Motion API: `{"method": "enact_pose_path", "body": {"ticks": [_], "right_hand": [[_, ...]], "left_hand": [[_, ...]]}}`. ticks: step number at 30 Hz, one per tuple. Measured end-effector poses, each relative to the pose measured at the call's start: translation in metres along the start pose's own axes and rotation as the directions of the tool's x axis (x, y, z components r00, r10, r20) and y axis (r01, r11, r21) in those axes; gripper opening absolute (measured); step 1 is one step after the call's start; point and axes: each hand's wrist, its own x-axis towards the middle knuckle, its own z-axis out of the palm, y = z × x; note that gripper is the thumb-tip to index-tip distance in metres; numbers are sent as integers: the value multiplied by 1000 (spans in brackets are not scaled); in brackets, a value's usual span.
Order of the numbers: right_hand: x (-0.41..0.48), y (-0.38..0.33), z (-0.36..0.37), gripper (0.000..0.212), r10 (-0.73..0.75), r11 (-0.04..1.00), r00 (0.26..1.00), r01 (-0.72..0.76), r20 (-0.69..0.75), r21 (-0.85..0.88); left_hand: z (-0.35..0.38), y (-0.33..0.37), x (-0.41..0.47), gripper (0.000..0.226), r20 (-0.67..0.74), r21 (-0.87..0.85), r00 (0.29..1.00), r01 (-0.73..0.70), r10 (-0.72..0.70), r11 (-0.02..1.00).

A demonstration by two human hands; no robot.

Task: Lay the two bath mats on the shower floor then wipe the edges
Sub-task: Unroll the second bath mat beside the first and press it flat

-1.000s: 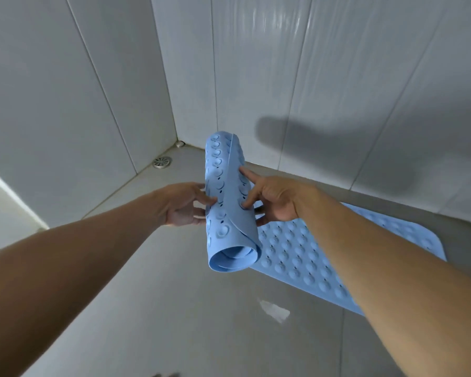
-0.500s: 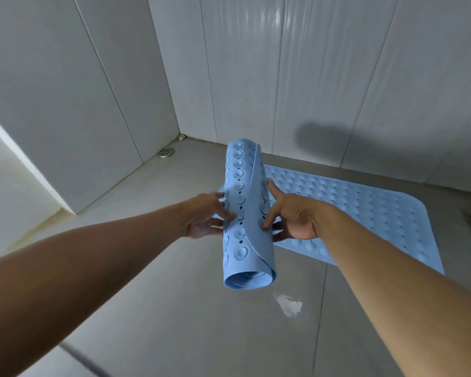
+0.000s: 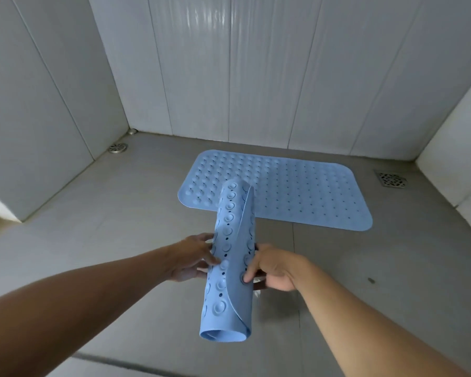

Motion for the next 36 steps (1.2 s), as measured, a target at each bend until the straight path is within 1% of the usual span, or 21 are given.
{"method": "enact_pose_path", "body": {"ticks": [5, 9, 13, 15, 17, 18, 20, 21, 23, 24, 25, 26, 27, 28, 29, 30, 31, 33, 36], "right_hand": [[-1, 33, 18, 58, 29, 999, 996, -30, -89, -15], [-3, 44, 24, 57, 30, 999, 988, -25, -152, 33], [-7, 46, 32, 57, -17, 1000, 976, 18, -219, 3], [-6, 42, 35, 51, -52, 998, 955, 55, -293, 3], [-4, 39, 34, 44, -71, 995, 915, 95, -397, 43], [-3, 39, 33, 42, -76, 991, 896, 115, -437, 64], [0, 40, 31, 47, -120, 986, 859, 163, -498, 44], [3, 42, 30, 53, -146, 983, 837, 181, -527, 15], [6, 45, 30, 75, -190, 981, 804, 179, -563, -76], [5, 46, 31, 84, -207, 978, 803, 147, -559, -151], [5, 49, 32, 87, -215, 965, 812, 90, -542, -248], [7, 53, 31, 86, -221, 934, 821, 23, -526, -357], [8, 58, 29, 84, -224, 872, 826, -67, -518, -484], [8, 61, 29, 80, -225, 777, 824, -170, -520, -606], [10, 66, 28, 76, -227, 672, 824, -252, -518, -696], [12, 70, 28, 72, -228, 588, 832, -296, -506, -753], [16, 73, 26, 71, -222, 543, 844, -309, -489, -781], [24, 86, 20, 69, -192, 526, 868, -303, -457, -795], [34, 110, 11, 64, -176, 549, 883, -278, -434, -788]], "left_hand": [[4, -24, 1, 77, -3, 89, 998, 70, -70, 994], [6, -28, 5, 78, -11, 151, 997, 79, -78, 985], [8, -33, 8, 81, -52, 184, 994, 104, -96, 977], [11, -34, 12, 76, -90, 174, 991, 111, -96, 979], [16, -34, 13, 63, -122, 202, 989, 104, -80, 974], [18, -35, 14, 61, -137, 234, 988, 97, -66, 967], [23, -37, 15, 64, -169, 318, 986, 69, -15, 946], [24, -37, 15, 61, -181, 372, 983, 41, 29, 927], [27, -38, 16, 63, -192, 448, 976, -2, 99, 894], [29, -38, 17, 67, -189, 471, 974, -19, 123, 882], [30, -37, 17, 70, -179, 491, 973, -38, 144, 870], [33, -35, 16, 72, -163, 517, 974, -55, 161, 854], [34, -33, 17, 73, -151, 553, 971, -74, 187, 830], [36, -30, 17, 77, -137, 601, 968, -86, 209, 795], [37, -27, 18, 81, -125, 666, 966, -86, 225, 741], [38, -25, 19, 82, -112, 738, 962, -87, 249, 669], [39, -22, 20, 81, -103, 789, 958, -85, 268, 608], [43, -25, 22, 75, -92, 831, 961, -70, 260, 551], [53, -38, 20, 64, -86, 862, 956, -70, 280, 501]]}}
